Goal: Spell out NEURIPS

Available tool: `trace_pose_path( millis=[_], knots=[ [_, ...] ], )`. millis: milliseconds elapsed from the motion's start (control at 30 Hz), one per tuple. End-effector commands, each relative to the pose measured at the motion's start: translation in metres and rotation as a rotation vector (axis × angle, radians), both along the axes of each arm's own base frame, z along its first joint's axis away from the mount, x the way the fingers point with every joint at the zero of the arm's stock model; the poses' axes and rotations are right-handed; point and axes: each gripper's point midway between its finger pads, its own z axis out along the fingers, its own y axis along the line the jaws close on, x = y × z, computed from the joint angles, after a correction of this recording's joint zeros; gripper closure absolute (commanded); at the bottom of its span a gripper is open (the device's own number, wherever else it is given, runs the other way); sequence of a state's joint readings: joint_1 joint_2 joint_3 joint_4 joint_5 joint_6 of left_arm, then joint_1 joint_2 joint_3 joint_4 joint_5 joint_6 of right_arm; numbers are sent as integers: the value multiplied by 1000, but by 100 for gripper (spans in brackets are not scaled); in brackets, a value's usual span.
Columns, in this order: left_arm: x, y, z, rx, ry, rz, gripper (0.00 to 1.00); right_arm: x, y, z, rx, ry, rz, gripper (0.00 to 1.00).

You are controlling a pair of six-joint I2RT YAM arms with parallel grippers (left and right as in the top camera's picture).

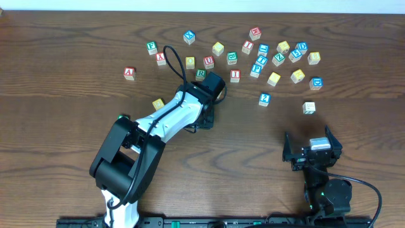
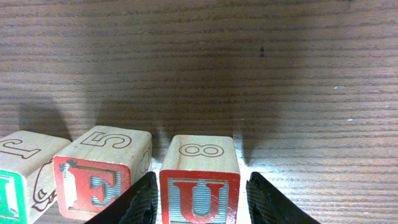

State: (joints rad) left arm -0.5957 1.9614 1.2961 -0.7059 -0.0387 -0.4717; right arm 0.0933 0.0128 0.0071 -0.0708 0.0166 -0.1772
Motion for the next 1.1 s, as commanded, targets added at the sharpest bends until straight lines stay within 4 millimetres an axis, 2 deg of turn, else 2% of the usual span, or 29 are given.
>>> trace_pose_path(
  millis=[0, 533, 967, 1067],
  knots=[
    [-3, 5, -2, 13, 8, 0, 54, 0, -2, -1, -7, 0, -8, 1],
    [-3, 5, 2, 9, 1, -3, 54, 0, -2, -1, -7, 0, -8, 1],
    [3, 5, 39, -21, -84, -7, 54, 0, -2, -1, -7, 0, -8, 1],
    [2, 6, 52, -33, -104, -12, 54, 0, -2, -1, -7, 0, -7, 1]
  ],
)
